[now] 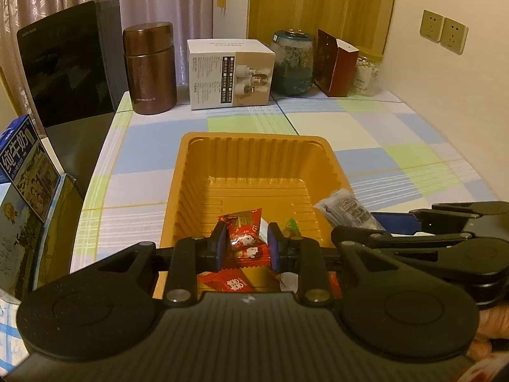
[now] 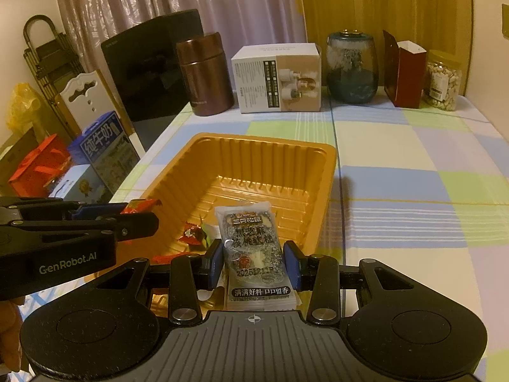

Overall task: Organize snacks
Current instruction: 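Open the left tool to drop the red candy while the right tool releases the clear packet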

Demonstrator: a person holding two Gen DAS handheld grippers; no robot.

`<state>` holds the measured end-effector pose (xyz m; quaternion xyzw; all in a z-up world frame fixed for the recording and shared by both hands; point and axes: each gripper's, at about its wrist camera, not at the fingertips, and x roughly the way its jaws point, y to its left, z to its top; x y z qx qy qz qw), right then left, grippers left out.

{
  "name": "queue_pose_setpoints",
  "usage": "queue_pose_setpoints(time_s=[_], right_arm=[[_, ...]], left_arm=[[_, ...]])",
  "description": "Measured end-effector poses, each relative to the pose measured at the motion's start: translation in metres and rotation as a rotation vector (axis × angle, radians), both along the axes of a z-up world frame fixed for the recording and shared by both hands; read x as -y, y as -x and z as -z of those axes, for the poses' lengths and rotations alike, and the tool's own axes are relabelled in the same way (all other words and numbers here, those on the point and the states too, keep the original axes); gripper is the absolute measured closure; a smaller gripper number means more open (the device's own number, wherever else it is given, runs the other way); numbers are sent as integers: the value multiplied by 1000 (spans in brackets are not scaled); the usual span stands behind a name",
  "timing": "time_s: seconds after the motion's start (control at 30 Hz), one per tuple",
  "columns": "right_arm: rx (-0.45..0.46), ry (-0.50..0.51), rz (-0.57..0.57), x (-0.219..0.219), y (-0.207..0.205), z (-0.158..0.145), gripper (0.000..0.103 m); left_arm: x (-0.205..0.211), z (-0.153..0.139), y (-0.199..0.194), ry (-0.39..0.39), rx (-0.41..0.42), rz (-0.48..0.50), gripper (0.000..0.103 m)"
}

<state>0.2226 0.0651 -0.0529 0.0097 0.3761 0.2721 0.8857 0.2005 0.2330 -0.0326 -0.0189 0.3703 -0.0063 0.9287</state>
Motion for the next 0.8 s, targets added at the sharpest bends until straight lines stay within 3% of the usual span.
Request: queue_pose_setpoints(time_s=[0.1, 0.23, 0.8], right_arm=[[-2, -1, 4, 0, -2, 3, 62], [-7, -2, 9, 1, -4, 5, 62], [-19, -37, 36, 11, 2, -6, 62]], left_arm=[[0, 4, -2, -10, -4, -14, 79], [-2, 5, -2, -17, 0, -31, 67], [-6, 2, 27, -21, -1, -43, 66]])
